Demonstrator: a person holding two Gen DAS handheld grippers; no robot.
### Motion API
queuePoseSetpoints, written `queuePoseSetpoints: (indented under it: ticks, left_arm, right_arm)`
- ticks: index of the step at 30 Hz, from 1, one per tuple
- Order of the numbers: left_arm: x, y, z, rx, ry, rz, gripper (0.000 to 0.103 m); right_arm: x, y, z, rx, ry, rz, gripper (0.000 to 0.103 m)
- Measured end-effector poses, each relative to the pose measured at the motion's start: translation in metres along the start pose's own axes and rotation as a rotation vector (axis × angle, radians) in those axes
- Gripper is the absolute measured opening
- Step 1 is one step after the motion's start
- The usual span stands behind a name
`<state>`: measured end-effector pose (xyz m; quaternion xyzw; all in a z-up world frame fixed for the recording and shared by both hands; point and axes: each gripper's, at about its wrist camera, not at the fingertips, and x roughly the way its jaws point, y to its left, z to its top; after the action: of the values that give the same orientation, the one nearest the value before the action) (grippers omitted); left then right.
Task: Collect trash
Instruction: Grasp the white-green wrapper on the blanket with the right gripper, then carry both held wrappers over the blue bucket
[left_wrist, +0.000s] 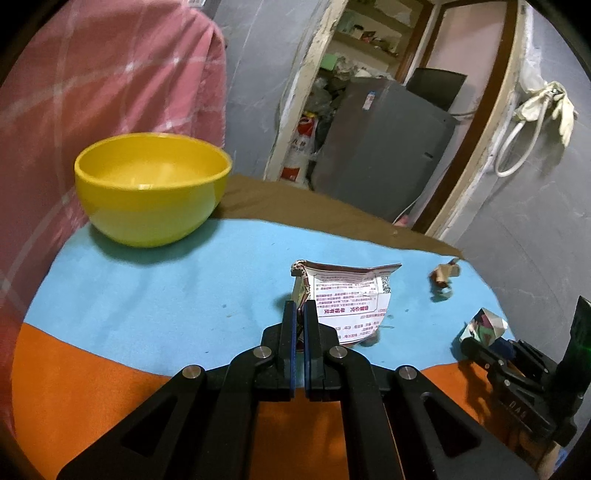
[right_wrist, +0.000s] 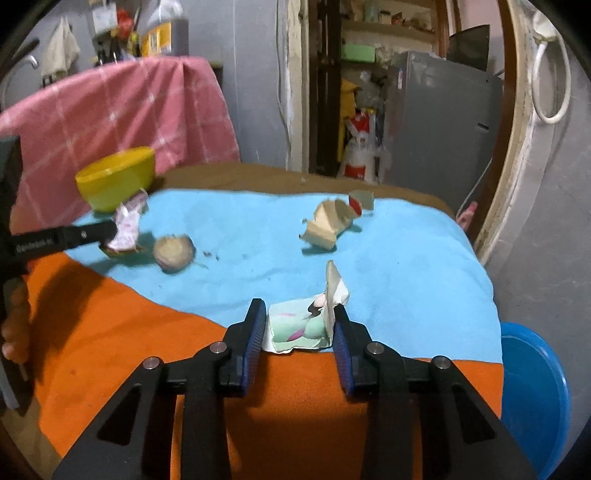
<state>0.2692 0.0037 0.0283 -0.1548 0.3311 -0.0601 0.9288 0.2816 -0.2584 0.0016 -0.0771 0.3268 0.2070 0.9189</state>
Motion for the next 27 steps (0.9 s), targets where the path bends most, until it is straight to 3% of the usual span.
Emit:
queuePoseSetpoints:
  ticks: [7,10,14,19,24,27]
  left_arm:
    - [-0.015,-0.051,0.011,0.048,-0.063,-0.073,0.001]
    - [-0.02,-0.087,0.017,0.087,-0.092,-0.129,0.001]
    - [-0.018,-0.136,0.021,0.141,-0.106,-0.204,0.001]
    - [-0.008,-0.198,0.016,0.218,-0.099,-0.293,0.001]
    - [0.016,-0.26,-0.002,0.287,-0.033,-0.37,0.001]
    - [0.033,-0.286,-0.015,0.314,0.022,-0.379,0.001]
  right_arm:
    - [-0.06,-0.017,0.004,0.039,-0.278,-0.064,0.032]
    - [-0.094,-0.03,0.002,0.066,-0.418,-0.126,0.032]
    - [-0.124,-0.048,-0.002,0.099,-0.524,-0.225,0.032]
    - [-0.148,-0.089,-0.016,0.185,-0.565,-0.334,0.033]
    - [-0.16,-0.134,-0.038,0.299,-0.527,-0.407,0.033]
    - [-0.166,-0.154,-0.054,0.356,-0.495,-0.437,0.033]
